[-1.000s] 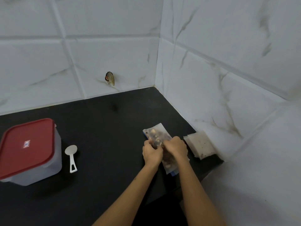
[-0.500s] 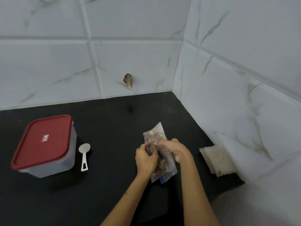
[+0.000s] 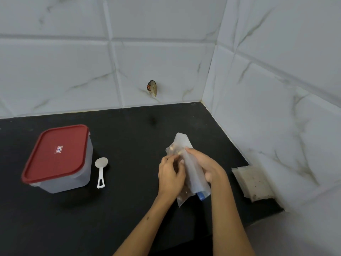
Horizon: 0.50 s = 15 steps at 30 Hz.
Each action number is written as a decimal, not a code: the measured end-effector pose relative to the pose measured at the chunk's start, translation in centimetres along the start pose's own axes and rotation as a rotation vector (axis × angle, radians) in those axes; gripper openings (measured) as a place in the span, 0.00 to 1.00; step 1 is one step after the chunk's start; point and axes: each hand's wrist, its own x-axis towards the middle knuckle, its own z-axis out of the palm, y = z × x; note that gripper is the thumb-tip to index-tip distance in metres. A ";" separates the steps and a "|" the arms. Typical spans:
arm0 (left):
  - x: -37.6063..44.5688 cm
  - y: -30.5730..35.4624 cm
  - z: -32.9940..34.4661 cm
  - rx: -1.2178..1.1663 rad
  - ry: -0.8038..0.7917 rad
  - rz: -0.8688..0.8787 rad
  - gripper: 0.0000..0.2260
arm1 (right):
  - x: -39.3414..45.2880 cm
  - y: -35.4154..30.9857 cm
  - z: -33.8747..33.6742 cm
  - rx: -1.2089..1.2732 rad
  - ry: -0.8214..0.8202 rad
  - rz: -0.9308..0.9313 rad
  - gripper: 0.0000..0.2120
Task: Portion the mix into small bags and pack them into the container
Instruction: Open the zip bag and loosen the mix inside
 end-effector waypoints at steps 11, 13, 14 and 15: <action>-0.6 0.8 -0.5 -0.129 0.026 0.117 0.17 | -4.2 -1.4 -0.1 0.011 0.116 -0.340 0.14; -0.6 1.2 -0.4 -0.240 0.043 0.145 0.18 | -4.7 -1.7 0.0 0.000 0.144 -0.399 0.14; -0.5 1.4 -0.5 -0.281 0.054 0.150 0.17 | -4.9 -1.9 0.0 -0.021 0.149 -0.426 0.14; -0.4 1.8 -0.5 -0.311 0.066 0.145 0.16 | -5.2 -2.0 0.1 -0.042 0.151 -0.453 0.14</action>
